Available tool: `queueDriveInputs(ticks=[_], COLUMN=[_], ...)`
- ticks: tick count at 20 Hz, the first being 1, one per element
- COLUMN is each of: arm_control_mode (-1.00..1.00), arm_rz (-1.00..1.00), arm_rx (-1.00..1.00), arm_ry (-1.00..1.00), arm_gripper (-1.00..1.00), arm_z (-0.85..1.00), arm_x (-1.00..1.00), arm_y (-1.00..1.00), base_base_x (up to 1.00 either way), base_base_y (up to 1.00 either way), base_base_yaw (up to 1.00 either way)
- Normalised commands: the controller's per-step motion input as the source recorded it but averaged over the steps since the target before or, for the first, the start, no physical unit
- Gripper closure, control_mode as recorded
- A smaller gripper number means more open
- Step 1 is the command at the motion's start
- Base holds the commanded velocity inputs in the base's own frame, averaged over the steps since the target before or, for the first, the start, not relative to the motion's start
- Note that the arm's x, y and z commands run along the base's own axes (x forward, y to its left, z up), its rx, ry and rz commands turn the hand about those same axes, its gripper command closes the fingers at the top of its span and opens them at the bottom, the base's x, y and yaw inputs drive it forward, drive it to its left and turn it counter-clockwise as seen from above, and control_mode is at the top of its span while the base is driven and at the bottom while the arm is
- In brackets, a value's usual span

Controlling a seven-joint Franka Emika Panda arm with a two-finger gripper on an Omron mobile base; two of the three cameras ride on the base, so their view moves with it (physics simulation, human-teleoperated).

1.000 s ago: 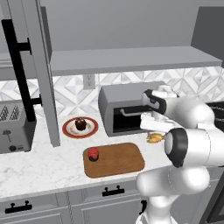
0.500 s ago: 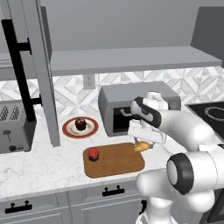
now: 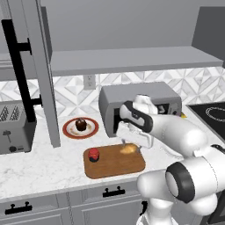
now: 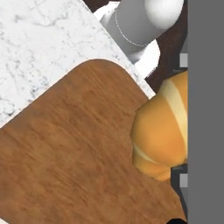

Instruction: From the different types of pastries on the counter, select a croissant and place it on the cutting board. Then retrieve a jar of jam from the cabinet and place it alongside the croissant on the cutting board.

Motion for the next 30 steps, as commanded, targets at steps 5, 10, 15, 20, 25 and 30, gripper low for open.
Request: queueDriveInputs(ticks=[5,10,15,20,25,30], arm_control_mode=[-1.0,-1.0,-1.0,-1.0,-1.0,-1.0], arm_rz=[0.06,0.0,-0.03,0.0,0.0,-0.02], arm_rx=[-0.01,-0.01,-0.05,0.01,0.02,0.01], arm_ry=[0.0,0.01,-0.04,-0.17,-0.08,-0.02], arm_gripper=[1.0,1.0,1.0,1.0,1.0,-1.0], arm_z=[-0.27,-0.34,-0.53,0.0,-0.07,-0.14], arm_x=[0.3,0.05,0.25,0.24,0.0,0.0], arm_y=[-0.04,0.27,0.32,0.0,0.04,0.1], base_base_x=[0.0,0.0,0.0,0.0,0.0,0.0], base_base_y=[0.0,0.0,0.0,0.0,0.0,0.0], base_base_yaw=[0.0,0.0,0.0,0.0,0.0,0.0])
